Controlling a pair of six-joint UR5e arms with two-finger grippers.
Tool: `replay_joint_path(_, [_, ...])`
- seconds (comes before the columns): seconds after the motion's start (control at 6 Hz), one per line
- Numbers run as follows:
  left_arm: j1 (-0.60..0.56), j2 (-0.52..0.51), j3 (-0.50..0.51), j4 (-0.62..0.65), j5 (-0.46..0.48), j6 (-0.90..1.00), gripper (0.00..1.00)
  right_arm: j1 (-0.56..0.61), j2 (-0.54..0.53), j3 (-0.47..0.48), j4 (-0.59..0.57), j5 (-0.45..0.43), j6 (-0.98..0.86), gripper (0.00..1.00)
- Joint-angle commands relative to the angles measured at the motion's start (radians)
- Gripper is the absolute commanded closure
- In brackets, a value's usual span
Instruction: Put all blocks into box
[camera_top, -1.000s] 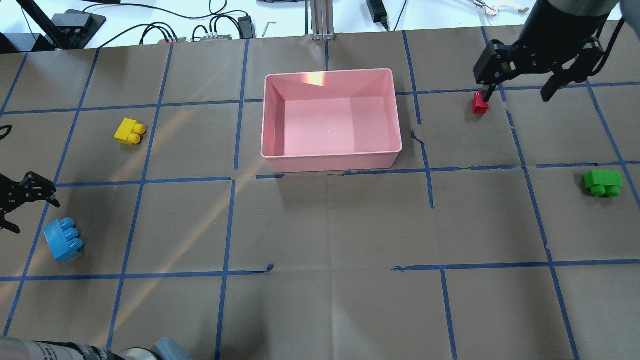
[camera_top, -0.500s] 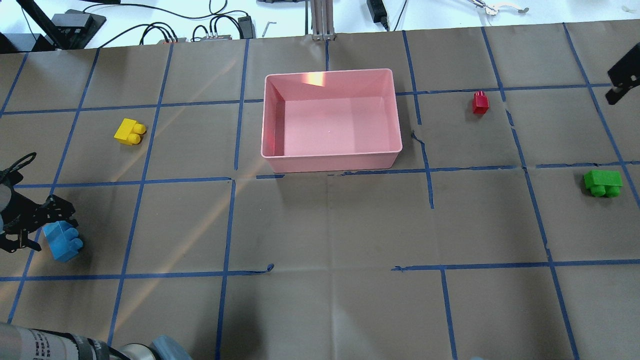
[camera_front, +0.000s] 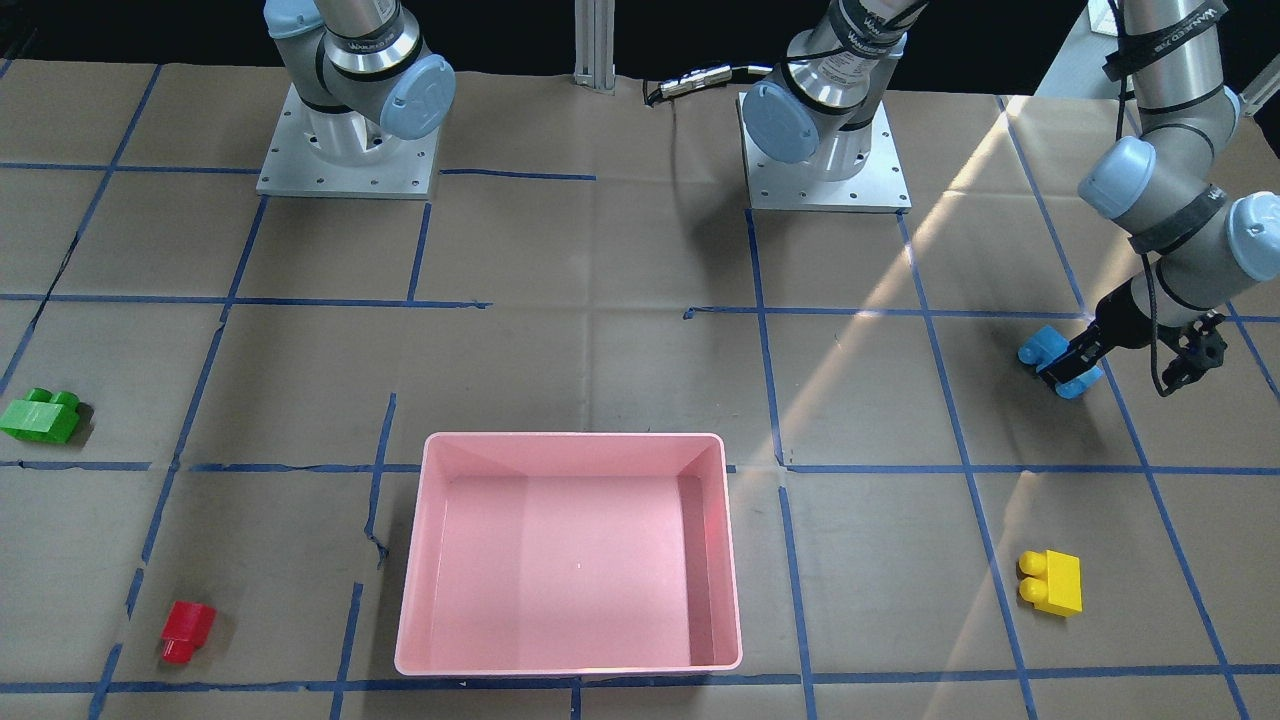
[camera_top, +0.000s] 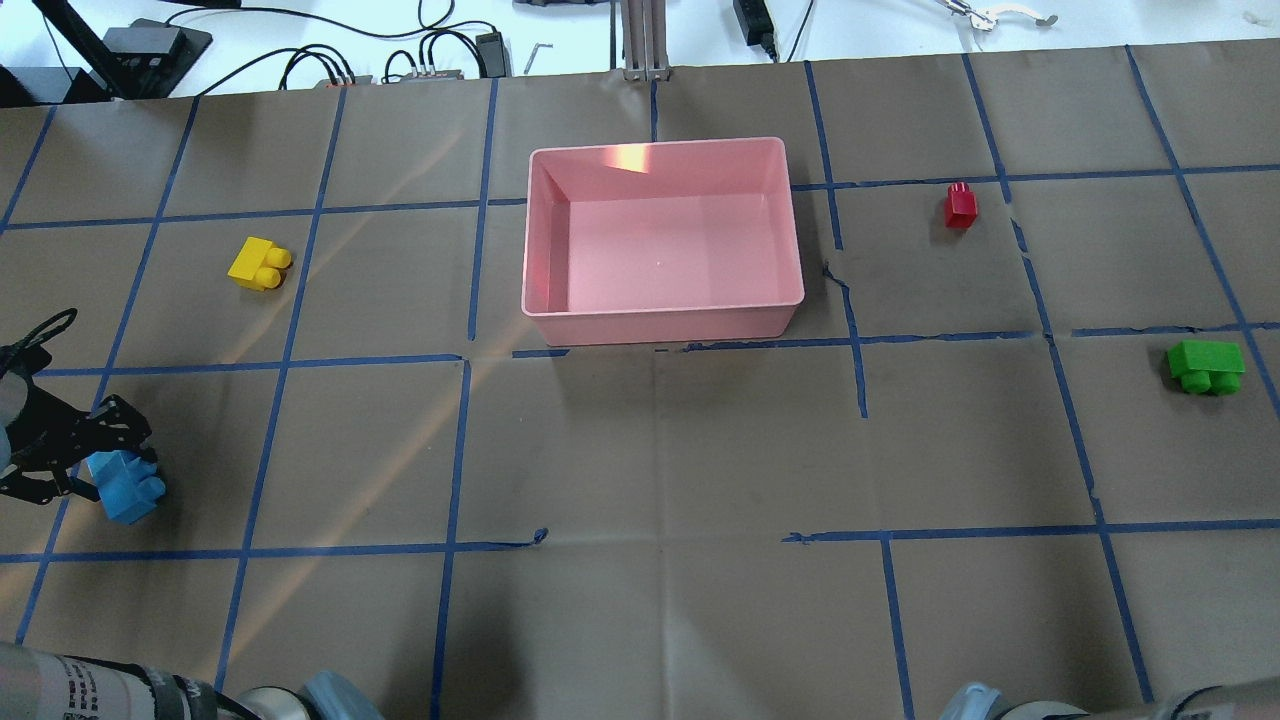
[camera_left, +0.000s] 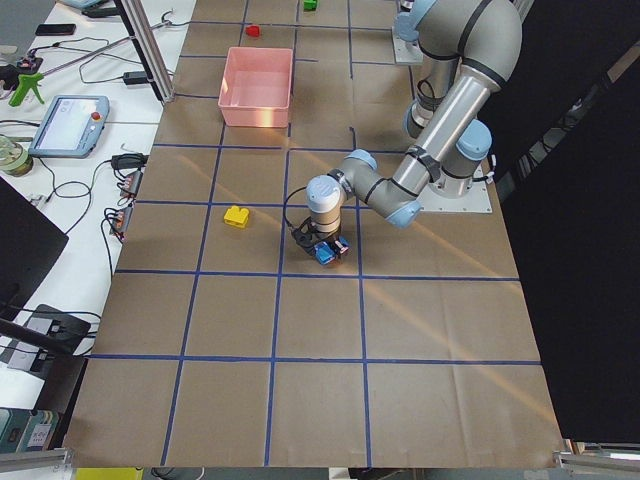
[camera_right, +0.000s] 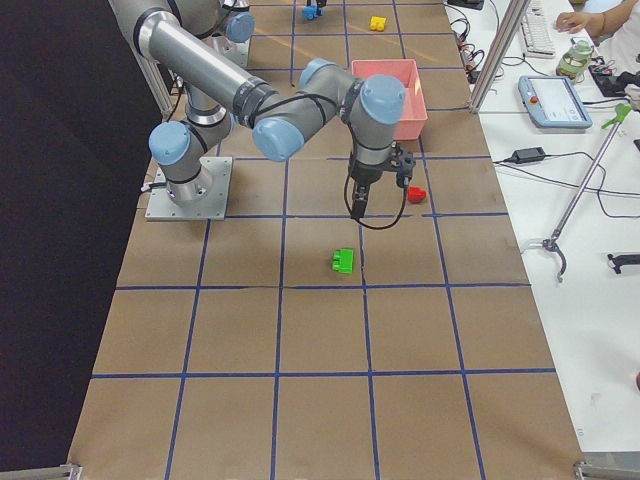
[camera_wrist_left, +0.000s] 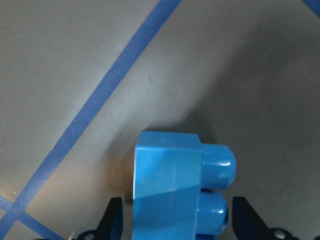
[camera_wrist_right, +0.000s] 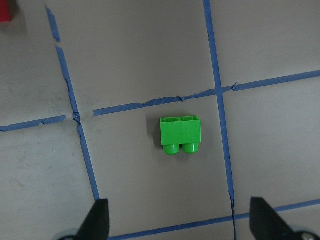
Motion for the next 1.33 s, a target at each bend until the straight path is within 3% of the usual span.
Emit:
replay_joint_path(0.0, [0.0, 0.001, 0.008, -0.001, -0.001, 0.023, 0.64, -0.005, 0.078, 0.13, -0.204, 0.008, 0.016, 0.01])
replay_joint_path(0.17, [0.0, 0.018, 0.015, -0.007, 0.0, 0.026, 0.71, -0.005, 0.104, 0.227, -0.346, 0.002, 0.014, 0.01])
replay_joint_path(0.33, [-0.021, 0.039, 0.058, -0.016, -0.006, 0.033, 0.71, -0.005, 0.139, 0.269, -0.43, -0.004, 0.011, 0.01])
replay_joint_path(0.5, [-0.111, 0.074, 0.089, -0.041, -0.048, 0.035, 0.71, -0.005, 0.191, 0.266, -0.447, -0.003, 0.005, 0.01])
replay_joint_path(0.83, [-0.402, 0.121, 0.13, -0.042, -0.055, 0.021, 0.71, -0.006, 0.221, 0.269, -0.461, -0.016, -0.006, 0.01])
replay_joint_path(1.17, [-0.677, 0.032, 0.306, -0.041, -0.098, 0.027, 0.71, -0.011, 0.223, 0.269, -0.46, -0.036, -0.059, 0.01])
